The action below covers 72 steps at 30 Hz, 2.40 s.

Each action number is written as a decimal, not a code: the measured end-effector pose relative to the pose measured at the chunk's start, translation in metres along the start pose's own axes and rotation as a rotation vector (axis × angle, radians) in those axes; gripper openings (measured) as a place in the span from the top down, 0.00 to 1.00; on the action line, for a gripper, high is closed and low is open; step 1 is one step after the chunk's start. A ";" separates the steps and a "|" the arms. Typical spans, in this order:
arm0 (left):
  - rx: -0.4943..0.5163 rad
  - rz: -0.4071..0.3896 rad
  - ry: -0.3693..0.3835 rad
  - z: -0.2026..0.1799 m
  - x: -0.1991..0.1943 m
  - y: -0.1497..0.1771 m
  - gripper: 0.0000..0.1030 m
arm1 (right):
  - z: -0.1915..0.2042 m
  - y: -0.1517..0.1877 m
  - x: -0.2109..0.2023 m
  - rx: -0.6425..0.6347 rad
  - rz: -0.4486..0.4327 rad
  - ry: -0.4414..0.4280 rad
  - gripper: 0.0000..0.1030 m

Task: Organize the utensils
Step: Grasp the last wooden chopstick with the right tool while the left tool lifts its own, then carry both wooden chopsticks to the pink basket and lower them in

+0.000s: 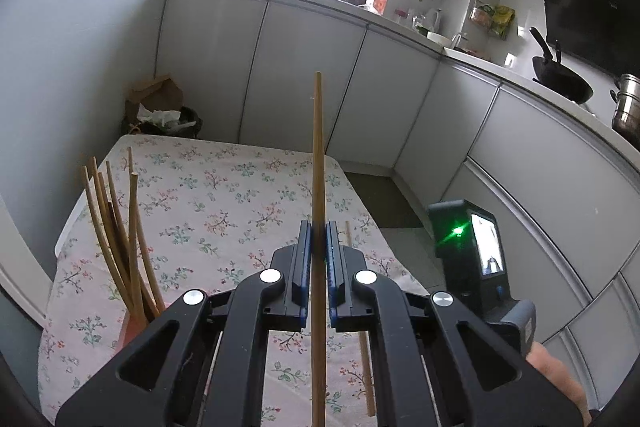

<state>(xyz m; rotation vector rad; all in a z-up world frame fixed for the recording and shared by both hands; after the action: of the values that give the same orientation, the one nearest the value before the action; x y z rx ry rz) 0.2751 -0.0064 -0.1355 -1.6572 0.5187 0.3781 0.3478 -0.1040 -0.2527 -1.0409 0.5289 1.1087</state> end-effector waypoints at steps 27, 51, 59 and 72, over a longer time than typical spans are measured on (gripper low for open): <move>-0.045 -0.108 -0.060 0.050 -0.030 -0.024 0.94 | 0.033 -0.019 -0.092 -0.084 -0.388 -0.144 0.93; 0.003 -0.137 -0.251 0.092 -0.004 -0.006 0.94 | 0.107 -0.009 -0.087 -0.275 -0.491 -0.299 0.93; 0.051 -0.128 -0.284 0.092 0.011 0.007 0.94 | 0.120 -0.003 -0.084 -0.308 -0.501 -0.294 0.93; -0.095 -0.078 -0.207 0.123 -0.009 -0.004 0.81 | 0.130 0.001 -0.073 -0.324 -0.500 -0.299 0.93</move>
<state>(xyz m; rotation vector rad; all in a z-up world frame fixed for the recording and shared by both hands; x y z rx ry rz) 0.2756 0.1168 -0.1460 -1.7013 0.2841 0.5174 0.3009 -0.0236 -0.1365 -1.1769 -0.1566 0.8891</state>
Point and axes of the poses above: each gripper's, at about its wrist camera, not at the fingertips, and x roughly the way its jaws point, z to its left, y to its underside, the point moved 3 cm from there along x, roughly the way its jaws point, and after that the axes turned 11 degrees about -y, right-handed, at the moved point
